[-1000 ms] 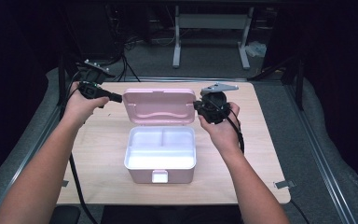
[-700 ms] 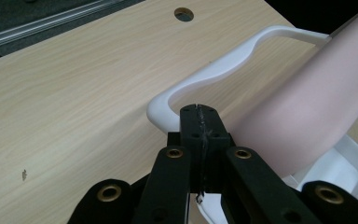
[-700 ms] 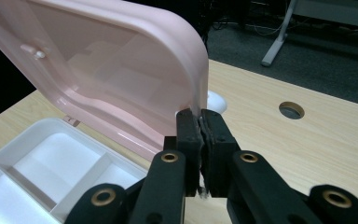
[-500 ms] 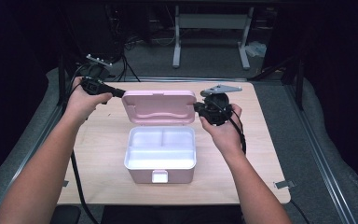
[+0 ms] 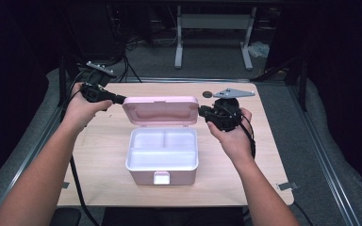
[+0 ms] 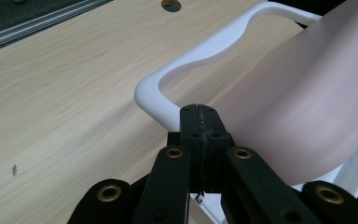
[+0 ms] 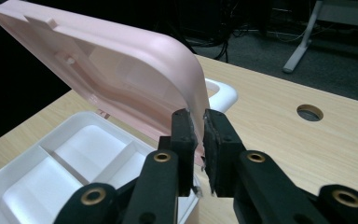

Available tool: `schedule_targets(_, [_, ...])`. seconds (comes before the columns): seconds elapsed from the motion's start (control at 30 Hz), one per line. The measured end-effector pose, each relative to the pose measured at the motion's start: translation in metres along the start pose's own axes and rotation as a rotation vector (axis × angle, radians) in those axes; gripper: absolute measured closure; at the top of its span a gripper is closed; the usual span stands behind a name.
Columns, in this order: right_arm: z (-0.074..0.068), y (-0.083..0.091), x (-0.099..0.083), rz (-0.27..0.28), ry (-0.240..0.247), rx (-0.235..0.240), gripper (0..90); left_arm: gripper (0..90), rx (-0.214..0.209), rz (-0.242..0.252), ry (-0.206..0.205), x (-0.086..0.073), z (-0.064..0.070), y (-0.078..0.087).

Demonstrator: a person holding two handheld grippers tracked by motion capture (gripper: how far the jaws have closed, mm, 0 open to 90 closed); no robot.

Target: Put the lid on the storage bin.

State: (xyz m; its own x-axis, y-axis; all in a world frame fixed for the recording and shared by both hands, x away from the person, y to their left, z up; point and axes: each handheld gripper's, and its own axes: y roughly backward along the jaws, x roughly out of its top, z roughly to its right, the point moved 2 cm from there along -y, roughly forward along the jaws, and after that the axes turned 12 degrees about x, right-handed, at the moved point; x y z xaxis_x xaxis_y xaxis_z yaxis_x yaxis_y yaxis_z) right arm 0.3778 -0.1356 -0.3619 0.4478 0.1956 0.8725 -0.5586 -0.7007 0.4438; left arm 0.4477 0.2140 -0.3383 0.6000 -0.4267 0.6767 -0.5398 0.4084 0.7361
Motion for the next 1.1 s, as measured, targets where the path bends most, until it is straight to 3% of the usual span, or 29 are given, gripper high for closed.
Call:
schedule_targets(0.07, [0.001, 0.0, -0.002, 0.005, -0.012, 0.007, 82.0, 90.0, -0.004, 0.003, -0.002, -0.001, 0.001, 0.001])
schedule_targets(0.3, [-0.005, 0.005, -0.005, 0.0, 0.014, 0.005, 82.0, 90.0, -0.013, 0.006, -0.025, -0.009, 0.006, 0.006])
schedule_targets(0.67, [-0.02, 0.012, -0.024, -0.001, 0.049, 0.054, 80.5, 90.0, -0.041, 0.027, -0.053, -0.037, 0.018, 0.012])
schedule_targets(1.1, [-0.03, 0.026, -0.052, 0.007, 0.051, 0.109, 79.5, 90.0, -0.069, 0.052, -0.042, -0.07, 0.029, 0.017])
